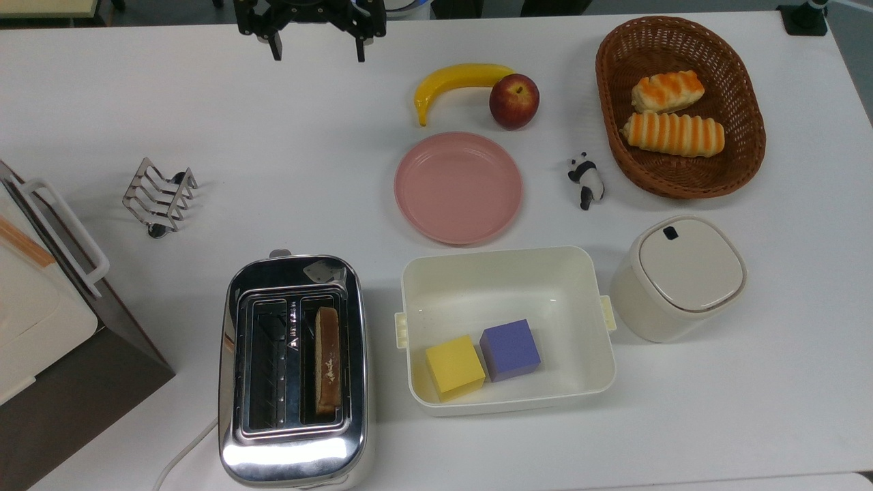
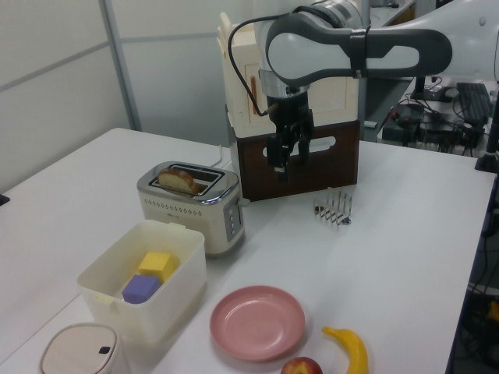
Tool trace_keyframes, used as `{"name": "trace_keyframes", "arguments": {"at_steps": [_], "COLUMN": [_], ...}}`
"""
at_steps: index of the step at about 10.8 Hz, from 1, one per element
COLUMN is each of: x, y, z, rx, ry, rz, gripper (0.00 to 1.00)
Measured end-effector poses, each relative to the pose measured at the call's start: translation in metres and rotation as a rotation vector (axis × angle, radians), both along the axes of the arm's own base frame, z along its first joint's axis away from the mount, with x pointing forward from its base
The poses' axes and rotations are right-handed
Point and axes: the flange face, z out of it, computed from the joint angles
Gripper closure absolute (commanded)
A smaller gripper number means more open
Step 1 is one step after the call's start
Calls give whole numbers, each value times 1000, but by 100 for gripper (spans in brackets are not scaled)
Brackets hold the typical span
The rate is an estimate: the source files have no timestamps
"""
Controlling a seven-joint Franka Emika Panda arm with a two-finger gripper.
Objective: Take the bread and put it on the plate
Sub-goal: 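Move the gripper over the toaster toward the bread slice, then lower the open gripper around the bread slice in the toaster slot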
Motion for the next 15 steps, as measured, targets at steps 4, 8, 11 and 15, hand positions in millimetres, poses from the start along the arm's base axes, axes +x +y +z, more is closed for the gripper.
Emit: {"name": "trace_keyframes", "arguments": {"at_steps": [4, 8, 11, 15], "x": [23, 63, 93, 124], "y": [1, 8, 9, 10], "z": [-11, -32, -50, -89], "rx": [-7, -11, -17, -28], "ry": [-94, -259, -413, -535], "rz": [7, 23, 29, 39], "gripper": [0, 0, 0, 12]}}
